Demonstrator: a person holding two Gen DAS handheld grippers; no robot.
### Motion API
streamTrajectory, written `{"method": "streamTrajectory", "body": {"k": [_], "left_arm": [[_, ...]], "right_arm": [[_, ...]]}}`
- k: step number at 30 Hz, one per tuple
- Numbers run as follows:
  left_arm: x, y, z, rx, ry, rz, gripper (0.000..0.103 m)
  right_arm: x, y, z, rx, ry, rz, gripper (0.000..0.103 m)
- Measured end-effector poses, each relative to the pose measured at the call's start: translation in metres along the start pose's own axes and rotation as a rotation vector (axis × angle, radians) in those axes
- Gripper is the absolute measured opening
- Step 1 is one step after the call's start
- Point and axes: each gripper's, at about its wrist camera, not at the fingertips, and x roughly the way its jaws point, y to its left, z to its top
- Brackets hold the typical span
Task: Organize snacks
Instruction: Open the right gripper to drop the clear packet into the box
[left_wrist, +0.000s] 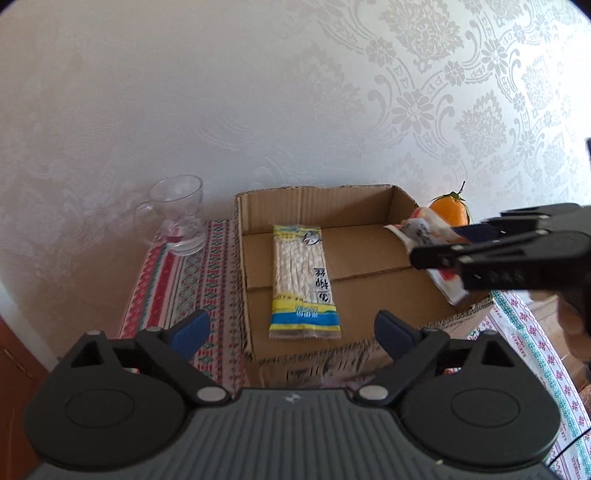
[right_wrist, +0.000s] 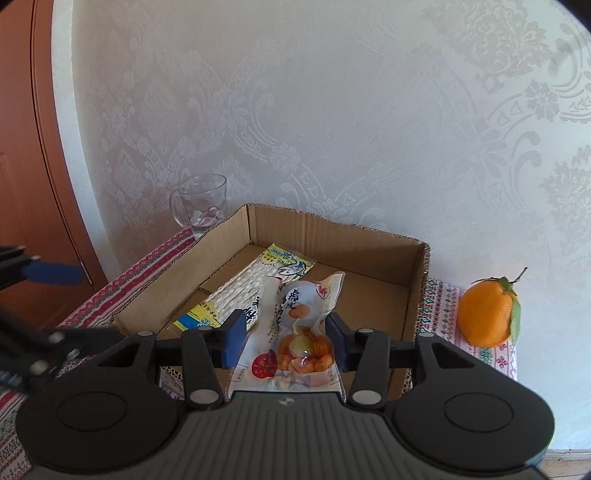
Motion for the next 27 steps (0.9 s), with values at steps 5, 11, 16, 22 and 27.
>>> {"method": "streamTrajectory", "body": {"k": [5,11,16,22,27], "left_arm": [[-0.018,0.001,-0.018,-0.031,-0.018,0.014,0.096],[-0.024,0.0,-0.028,-0.035,-0.001,0.006,0.096],[-0.028,0.001,-0.033,-0.02,0.004,0.013,0.096],[-0.031,-0.001,-0.038,-0.008,0.001,0.003,0.096],[-0.027,-0.004,-0.045,0.013,0.0,-0.01,0.096]], "right_arm": [[0.019,-0.001,0.006,0.04,0.024,0.024,0.053],[0.028,0.007,0.003,0.053,0.026,0.031,0.091],[0.01,0.005,-0.001,0.076,-0.01,0.026,0.103],[-0.004,0.008,-0.008,0.066,-0.007,0.007,0.103],[-0.012,0.016,-0.023,0.076,-0.007,0.004,0.103]]}}
